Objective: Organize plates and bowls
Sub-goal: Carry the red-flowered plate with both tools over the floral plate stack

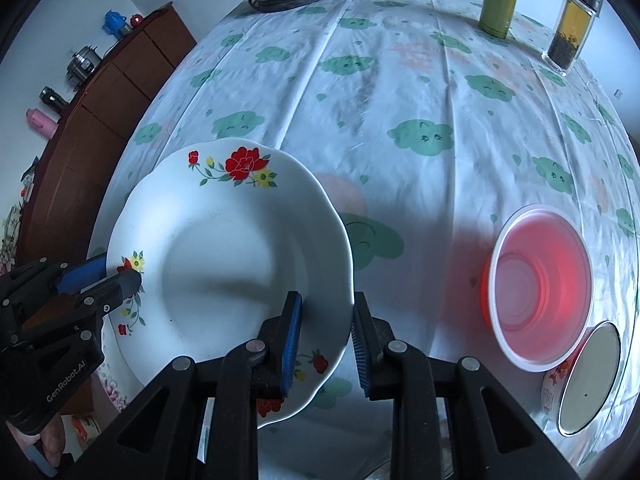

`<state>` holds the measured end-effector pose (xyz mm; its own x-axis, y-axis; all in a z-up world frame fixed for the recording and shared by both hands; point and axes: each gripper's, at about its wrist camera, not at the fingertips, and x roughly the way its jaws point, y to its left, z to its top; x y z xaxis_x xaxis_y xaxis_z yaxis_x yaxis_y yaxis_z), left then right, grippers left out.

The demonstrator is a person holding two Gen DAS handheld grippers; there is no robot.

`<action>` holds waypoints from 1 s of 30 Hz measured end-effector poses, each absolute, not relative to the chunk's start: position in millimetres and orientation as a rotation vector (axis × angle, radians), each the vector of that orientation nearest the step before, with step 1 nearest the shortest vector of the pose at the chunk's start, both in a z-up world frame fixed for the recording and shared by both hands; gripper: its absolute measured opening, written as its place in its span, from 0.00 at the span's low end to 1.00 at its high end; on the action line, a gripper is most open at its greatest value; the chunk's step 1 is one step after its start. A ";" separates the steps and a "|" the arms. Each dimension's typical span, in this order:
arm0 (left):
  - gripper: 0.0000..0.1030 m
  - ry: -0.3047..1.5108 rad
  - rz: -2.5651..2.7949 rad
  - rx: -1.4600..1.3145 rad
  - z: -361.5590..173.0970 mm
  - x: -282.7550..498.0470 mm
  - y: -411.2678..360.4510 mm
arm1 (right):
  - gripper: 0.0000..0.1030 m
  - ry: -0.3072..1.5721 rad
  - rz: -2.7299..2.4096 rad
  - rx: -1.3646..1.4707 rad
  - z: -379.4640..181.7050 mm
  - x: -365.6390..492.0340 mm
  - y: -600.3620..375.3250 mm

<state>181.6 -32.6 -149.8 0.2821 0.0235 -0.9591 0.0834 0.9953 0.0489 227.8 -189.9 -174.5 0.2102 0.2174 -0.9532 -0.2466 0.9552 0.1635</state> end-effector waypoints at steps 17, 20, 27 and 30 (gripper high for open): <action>0.26 1.312 0.021 0.059 -156.6 146.9 -7.6 | 0.26 1.332 0.408 -0.055 -176.5 199.9 -165.2; 0.26 1.322 0.030 0.052 -159.2 141.3 -4.5 | 0.26 1.329 0.421 -0.060 -175.5 198.3 -161.6; 0.26 1.330 0.057 0.028 -159.5 131.8 4.9 | 0.26 1.321 0.454 -0.076 -173.8 193.6 -152.1; 0.26 1.332 0.070 0.016 -159.3 129.2 9.9 | 0.26 1.324 0.468 -0.082 -174.9 190.9 -147.4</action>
<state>129.2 9.9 -159.3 0.2349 0.0598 -0.9702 -0.0415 0.9978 0.0515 190.9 -147.4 -174.9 0.1667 0.2823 -0.9447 -0.3741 0.9046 0.2043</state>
